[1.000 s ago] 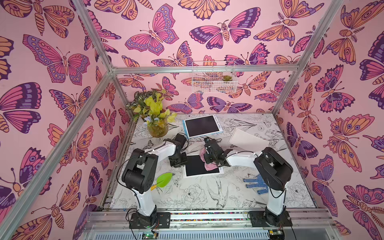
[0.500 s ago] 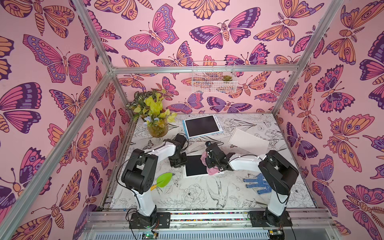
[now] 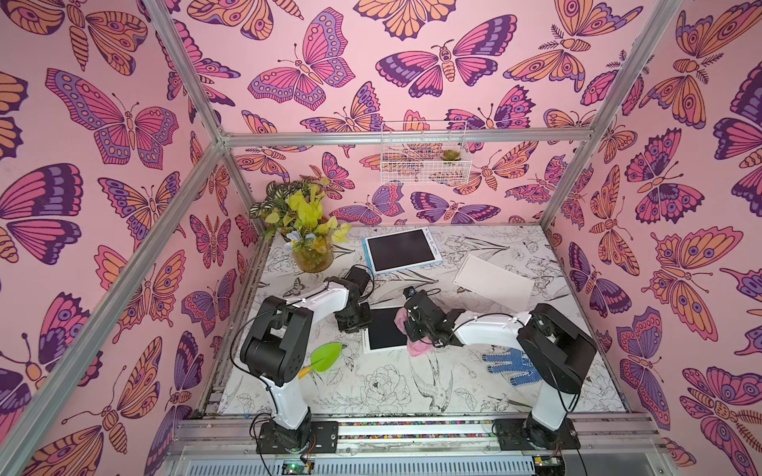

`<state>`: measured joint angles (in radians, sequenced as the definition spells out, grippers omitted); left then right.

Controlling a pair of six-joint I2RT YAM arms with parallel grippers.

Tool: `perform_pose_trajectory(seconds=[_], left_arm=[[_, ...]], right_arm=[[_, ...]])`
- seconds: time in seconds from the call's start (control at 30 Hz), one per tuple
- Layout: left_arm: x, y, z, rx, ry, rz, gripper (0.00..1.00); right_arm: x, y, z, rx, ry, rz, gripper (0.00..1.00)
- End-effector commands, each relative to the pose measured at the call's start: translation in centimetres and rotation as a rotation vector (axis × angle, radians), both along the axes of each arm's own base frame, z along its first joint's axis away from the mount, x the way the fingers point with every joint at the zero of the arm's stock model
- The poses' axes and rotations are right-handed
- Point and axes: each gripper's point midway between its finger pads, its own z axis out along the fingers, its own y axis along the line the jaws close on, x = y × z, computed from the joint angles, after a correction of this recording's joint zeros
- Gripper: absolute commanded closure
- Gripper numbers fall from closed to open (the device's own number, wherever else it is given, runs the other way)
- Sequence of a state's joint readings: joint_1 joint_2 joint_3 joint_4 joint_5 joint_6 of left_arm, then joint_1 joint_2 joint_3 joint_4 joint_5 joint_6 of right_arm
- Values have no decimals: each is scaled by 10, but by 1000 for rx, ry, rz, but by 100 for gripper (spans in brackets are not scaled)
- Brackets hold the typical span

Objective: Wipe the drawing tablet
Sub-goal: Wipe the dirt from the drawing tablet.

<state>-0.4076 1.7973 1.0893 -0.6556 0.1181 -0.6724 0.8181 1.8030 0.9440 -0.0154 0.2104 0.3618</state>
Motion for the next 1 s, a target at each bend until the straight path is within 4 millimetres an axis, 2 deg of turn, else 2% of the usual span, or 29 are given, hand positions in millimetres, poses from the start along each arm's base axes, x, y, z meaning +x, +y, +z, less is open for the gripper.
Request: perform_pose_trajectory(seconds=[0.0,0.03,0.07,0.1,0.17,0.23,0.27,0.3,0.37,0.5,0.57,0.63,0.77,0.8,0.83,0.87,0.97], left_arm=[[-43,16,-38,94,160,-5,76],[-44,17,-38,93,161,-3,76],[-45,17,-39,93,160,-3,76],[-45,17,-39,93,161,-3,76],[-46,18,-39,96,161,1,76],[-46,18,-38,96,161,3,76],[-46,17,-38,94,159,1,76],[-46,17,-38,92,160,1,76],[-47,17,-38,93,160,1,76],[-49,18,-39,96,168,0,76],[-51,18,-40,98,171,1,76],[-51,18,-40,99,170,0,76],[-49,17,-40,96,167,-1,76],[-49,16,-39,94,167,-1,76],[-49,16,-39,94,166,-3,76],[-49,16,-39,92,165,-2,76],[-50,16,-39,91,170,-2,76]], right_arm=[[-1,-89,-30,-96,105,-202,100],[-4,-98,-30,-89,102,-211,100],[-8,-97,-29,-80,96,-186,100],[-11,-87,-26,-54,90,-151,100],[-21,-50,-16,-29,45,-57,100],[-35,0,-5,7,-1,57,100],[-39,15,-3,18,-8,81,100],[-40,22,-4,15,-8,83,100],[-36,6,-12,-32,3,18,100],[-33,-78,-32,-62,71,-161,100],[-41,-95,-29,-66,62,-159,100],[-50,-81,-25,-24,71,-98,100],[-65,-7,-9,24,23,52,100],[-65,2,-9,16,25,56,100],[-63,1,-11,-3,30,37,100],[-59,-11,-14,-36,26,-2,100],[-50,-69,-31,-58,86,-137,100]])
